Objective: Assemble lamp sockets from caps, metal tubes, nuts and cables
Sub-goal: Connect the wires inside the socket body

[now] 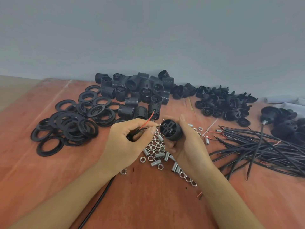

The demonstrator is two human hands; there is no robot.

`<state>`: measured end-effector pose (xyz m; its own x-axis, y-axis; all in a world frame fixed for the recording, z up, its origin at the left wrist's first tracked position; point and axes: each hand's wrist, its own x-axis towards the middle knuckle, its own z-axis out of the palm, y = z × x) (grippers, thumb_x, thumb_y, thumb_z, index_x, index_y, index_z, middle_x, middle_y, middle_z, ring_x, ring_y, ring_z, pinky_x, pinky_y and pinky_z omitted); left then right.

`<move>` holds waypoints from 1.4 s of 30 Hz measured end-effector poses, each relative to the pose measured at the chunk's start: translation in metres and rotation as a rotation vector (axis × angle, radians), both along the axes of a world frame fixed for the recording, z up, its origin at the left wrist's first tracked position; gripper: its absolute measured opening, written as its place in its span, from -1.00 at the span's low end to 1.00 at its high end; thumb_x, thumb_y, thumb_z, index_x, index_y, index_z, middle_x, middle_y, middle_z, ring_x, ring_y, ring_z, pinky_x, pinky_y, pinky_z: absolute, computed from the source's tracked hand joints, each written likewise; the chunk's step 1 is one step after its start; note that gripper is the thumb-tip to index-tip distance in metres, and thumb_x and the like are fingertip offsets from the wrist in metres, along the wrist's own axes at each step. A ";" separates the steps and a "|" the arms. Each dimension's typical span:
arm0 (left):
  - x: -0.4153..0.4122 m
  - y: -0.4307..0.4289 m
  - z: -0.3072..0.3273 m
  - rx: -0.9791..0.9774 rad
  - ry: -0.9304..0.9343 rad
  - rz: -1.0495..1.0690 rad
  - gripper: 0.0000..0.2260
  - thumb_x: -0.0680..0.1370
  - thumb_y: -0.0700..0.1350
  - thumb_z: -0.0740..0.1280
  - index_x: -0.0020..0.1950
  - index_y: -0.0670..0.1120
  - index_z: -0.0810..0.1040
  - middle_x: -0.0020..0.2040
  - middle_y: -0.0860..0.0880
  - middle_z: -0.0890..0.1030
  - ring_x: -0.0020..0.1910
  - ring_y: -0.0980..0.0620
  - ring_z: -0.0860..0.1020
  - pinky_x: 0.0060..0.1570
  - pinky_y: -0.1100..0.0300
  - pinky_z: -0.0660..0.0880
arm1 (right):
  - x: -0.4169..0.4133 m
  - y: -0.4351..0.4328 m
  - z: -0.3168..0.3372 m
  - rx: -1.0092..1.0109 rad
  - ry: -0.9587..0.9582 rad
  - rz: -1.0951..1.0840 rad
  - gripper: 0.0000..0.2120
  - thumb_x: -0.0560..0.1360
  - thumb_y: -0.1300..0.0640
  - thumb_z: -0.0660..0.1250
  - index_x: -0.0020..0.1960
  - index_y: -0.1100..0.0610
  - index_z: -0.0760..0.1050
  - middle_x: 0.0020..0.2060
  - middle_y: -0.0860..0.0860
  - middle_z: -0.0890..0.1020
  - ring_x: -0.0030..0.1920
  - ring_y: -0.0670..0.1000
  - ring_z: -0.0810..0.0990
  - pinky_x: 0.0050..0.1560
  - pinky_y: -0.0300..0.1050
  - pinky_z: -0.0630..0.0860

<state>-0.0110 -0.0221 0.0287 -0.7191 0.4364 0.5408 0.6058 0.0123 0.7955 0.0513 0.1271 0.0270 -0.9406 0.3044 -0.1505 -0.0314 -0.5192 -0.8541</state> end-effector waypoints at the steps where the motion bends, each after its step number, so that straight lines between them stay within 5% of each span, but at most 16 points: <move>1: 0.000 0.000 0.000 0.003 0.011 0.006 -0.88 0.50 -0.21 0.38 -0.05 -0.06 0.69 -0.45 -0.16 0.44 -0.47 0.13 0.33 -0.40 0.34 0.33 | 0.000 0.000 0.000 -0.003 -0.001 -0.001 -0.62 0.64 -0.02 0.12 0.01 0.16 0.64 -0.32 0.05 0.57 -0.49 -0.06 0.36 -0.54 -0.27 0.26; 8: -0.002 0.000 0.000 -0.016 0.105 0.043 -0.83 0.52 -0.24 0.37 0.04 -0.05 0.69 -0.43 -0.07 0.48 -0.44 0.10 0.38 -0.33 0.38 0.35 | 0.000 -0.001 -0.002 -0.025 -0.029 -0.005 -0.62 0.65 -0.04 0.12 0.07 0.19 0.61 -0.33 0.04 0.55 -0.49 -0.07 0.36 -0.52 -0.26 0.26; 13: -0.003 0.002 0.000 -0.080 0.237 0.131 -0.86 0.55 -0.23 0.33 0.02 -0.17 0.67 -0.14 0.01 0.58 -0.16 0.10 0.55 -0.16 0.37 0.41 | 0.000 -0.001 -0.003 -0.002 -0.070 -0.031 -0.62 0.65 -0.04 0.13 0.08 0.22 0.58 -0.33 0.05 0.54 -0.49 -0.08 0.37 -0.51 -0.25 0.24; 19: 0.001 0.001 0.005 -0.085 0.206 0.127 -0.87 0.52 -0.20 0.37 -0.02 -0.17 0.69 -0.30 0.02 0.53 -0.31 0.06 0.49 -0.26 0.33 0.37 | 0.000 0.000 -0.003 0.025 -0.086 -0.044 -0.62 0.65 -0.04 0.14 0.07 0.21 0.60 -0.34 0.05 0.56 -0.48 -0.08 0.38 -0.52 -0.26 0.26; 23: 0.008 0.005 0.011 -0.057 0.087 0.136 -0.62 0.47 0.06 0.34 -0.18 -0.28 0.67 -0.33 0.11 0.47 -0.30 0.13 0.43 -0.21 0.41 0.33 | -0.001 -0.001 -0.005 0.071 -0.077 -0.050 -0.61 0.65 -0.05 0.15 -0.02 0.16 0.66 -0.34 0.04 0.55 -0.48 -0.07 0.38 -0.51 -0.24 0.26; 29: 0.006 0.003 0.012 -0.130 0.113 0.157 -0.87 0.49 -0.21 0.42 -0.16 -0.28 0.66 -0.29 0.12 0.45 -0.27 0.12 0.43 -0.18 0.38 0.32 | -0.001 -0.002 -0.006 0.117 -0.060 -0.048 -0.60 0.65 -0.06 0.15 -0.12 0.07 0.70 -0.33 0.03 0.58 -0.47 -0.06 0.40 -0.51 -0.24 0.28; 34: 0.005 0.001 0.011 -0.167 0.123 0.152 -0.90 0.50 -0.24 0.40 -0.12 -0.27 0.66 -0.27 0.24 0.42 -0.26 0.26 0.41 -0.16 0.44 0.31 | -0.001 -0.003 -0.007 0.166 -0.044 -0.069 -0.61 0.64 -0.06 0.17 -0.11 0.07 0.70 -0.29 0.06 0.60 -0.46 -0.06 0.41 -0.50 -0.24 0.29; 42: 0.005 0.001 0.012 -0.187 0.130 0.153 -0.84 0.47 -0.19 0.40 -0.23 -0.28 0.64 -0.32 0.07 0.45 -0.28 0.05 0.42 -0.19 0.20 0.38 | 0.002 -0.006 -0.005 0.259 -0.034 -0.100 -0.62 0.65 -0.03 0.16 -0.14 0.02 0.70 -0.24 0.02 0.62 -0.44 -0.08 0.43 -0.45 -0.24 0.30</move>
